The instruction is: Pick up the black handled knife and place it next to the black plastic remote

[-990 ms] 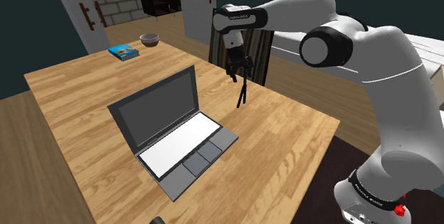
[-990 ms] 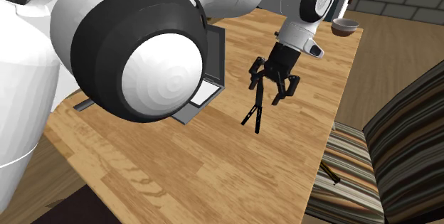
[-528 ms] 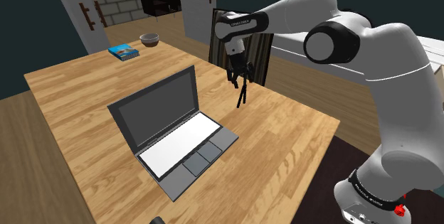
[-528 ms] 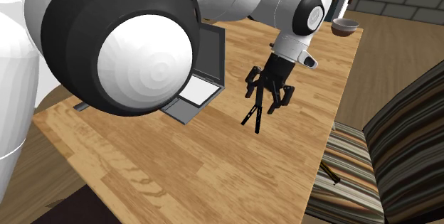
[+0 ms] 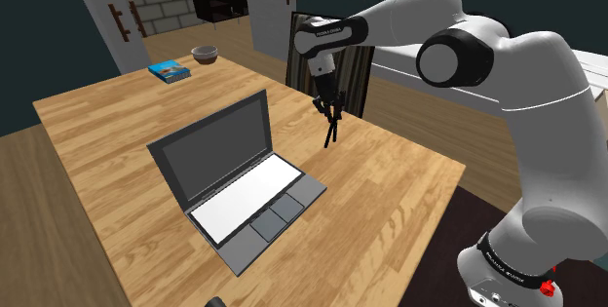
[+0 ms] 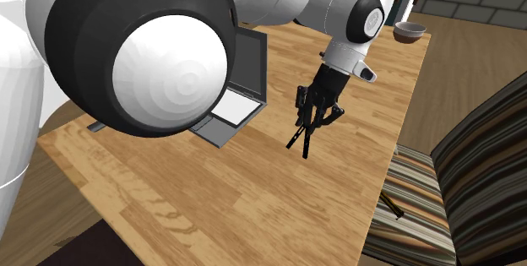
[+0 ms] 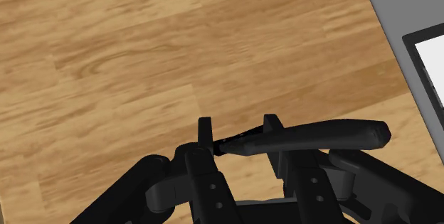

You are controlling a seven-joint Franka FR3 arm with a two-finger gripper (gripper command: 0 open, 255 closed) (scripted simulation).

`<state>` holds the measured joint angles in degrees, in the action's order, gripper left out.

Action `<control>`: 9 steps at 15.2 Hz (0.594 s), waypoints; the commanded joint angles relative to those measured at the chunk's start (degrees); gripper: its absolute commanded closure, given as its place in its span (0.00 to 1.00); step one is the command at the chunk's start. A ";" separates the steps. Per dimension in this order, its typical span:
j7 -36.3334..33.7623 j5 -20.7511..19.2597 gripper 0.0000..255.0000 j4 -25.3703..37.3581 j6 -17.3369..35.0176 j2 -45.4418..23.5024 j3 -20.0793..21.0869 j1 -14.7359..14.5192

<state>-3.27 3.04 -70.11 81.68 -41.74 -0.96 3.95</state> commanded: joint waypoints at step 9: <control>-0.03 0.00 1.00 0.38 -0.61 0.22 0.00 0.00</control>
<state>-3.31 3.05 -69.94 81.43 -41.64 -0.95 3.94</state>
